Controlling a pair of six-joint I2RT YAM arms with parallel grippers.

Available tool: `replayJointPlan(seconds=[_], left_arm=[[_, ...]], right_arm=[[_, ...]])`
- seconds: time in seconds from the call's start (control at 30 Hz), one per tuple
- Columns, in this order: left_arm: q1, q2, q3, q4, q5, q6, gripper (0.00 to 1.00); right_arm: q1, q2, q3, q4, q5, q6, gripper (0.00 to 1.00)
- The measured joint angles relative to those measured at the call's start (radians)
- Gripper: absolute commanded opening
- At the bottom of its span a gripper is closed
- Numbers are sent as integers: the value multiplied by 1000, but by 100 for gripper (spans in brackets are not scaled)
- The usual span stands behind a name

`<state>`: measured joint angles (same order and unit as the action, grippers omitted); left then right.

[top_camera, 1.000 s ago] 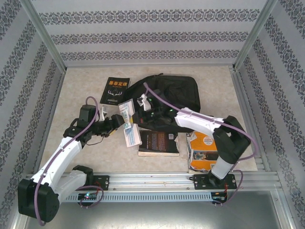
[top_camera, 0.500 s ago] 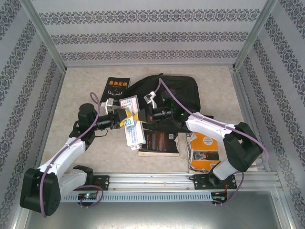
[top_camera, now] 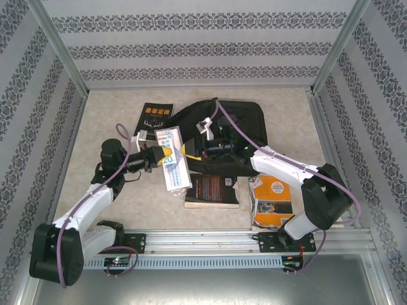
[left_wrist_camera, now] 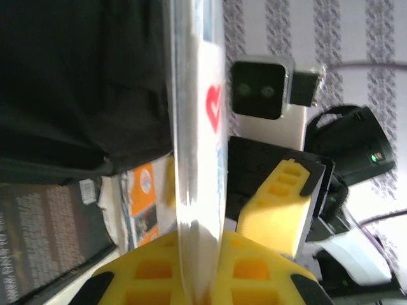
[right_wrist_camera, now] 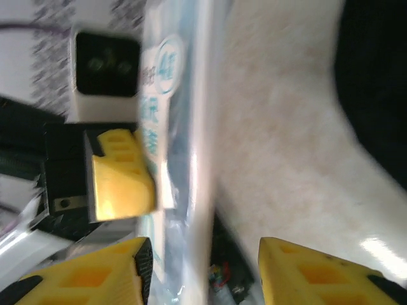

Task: Pack the student bag

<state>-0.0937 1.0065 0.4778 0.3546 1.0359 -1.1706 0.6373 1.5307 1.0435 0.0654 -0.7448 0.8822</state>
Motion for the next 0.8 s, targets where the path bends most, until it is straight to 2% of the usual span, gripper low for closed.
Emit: replayJointPlan(seconds=[0.13,0.27,0.4,0.6,0.8], left_arm=[[75,-104,130,-411,-149,212,0],[76,-153,238,-647,-299,367,0],[76,-148,249,-829,-466,441,0],[76,-145,250,-1009,-673,479,0],[76,-137,248,-1028,-704,496,0]], right_arm=[[-18,-6,184,-260,233,-147,53],[-7,56,412,-436,416,-243,54],[35,219,636,-585,591,-301,53],[130,536,974,-827,809,-321,50],[177,727,1197,-969,854,-282,52]])
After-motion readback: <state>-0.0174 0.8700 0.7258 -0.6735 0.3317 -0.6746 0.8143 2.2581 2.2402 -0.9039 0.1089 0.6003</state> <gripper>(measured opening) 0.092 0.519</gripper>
